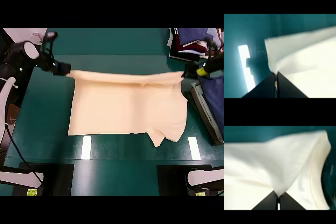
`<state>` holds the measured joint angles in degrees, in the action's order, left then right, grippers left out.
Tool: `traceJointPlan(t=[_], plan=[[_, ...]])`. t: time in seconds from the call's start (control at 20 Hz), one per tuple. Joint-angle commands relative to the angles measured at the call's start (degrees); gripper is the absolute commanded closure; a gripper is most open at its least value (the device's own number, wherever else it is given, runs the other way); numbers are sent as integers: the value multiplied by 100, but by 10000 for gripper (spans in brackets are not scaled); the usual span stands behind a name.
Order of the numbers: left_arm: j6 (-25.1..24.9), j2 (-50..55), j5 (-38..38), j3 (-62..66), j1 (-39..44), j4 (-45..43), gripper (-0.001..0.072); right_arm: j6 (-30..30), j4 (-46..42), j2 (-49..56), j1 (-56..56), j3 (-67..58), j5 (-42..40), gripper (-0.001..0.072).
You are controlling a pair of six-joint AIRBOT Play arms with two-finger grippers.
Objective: Fold the shirts.
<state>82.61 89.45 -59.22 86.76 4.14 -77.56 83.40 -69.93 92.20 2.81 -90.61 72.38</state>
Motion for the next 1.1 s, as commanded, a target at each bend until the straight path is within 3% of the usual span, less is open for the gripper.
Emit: traceJointPlan(t=[0.0,0.2,0.25,0.3,0.35,0.4,0.45,0.7,0.95,1.05], plan=[[-52,7,15,-752,0,223,682,-31,-214,-490,-20,1235,-533,700],[0,7,107,-1075,0,321,680,-28,4,-540,-20,1751,-785,698],[0,7,33,-1049,0,321,627,-28,236,-540,-20,1762,-785,681],[15,0,-63,-1023,0,321,301,-28,439,-542,24,1720,-767,482],[26,-22,-219,-981,-2,302,123,-31,684,-551,74,1613,-636,267],[39,-61,-424,-914,-24,251,217,-37,894,-570,151,1467,-391,265],[11,-133,-654,-841,-98,254,233,-94,1029,-629,240,1307,-101,273],[-157,-1132,-1246,-1429,-1040,527,233,-474,1038,-1626,647,1443,955,275],[-839,-2339,-1451,-3827,-1904,1937,233,-597,1043,-2704,717,2354,702,276],[-975,-2566,-1274,-4548,-1908,2094,233,-597,1043,-2953,660,2634,505,277]])
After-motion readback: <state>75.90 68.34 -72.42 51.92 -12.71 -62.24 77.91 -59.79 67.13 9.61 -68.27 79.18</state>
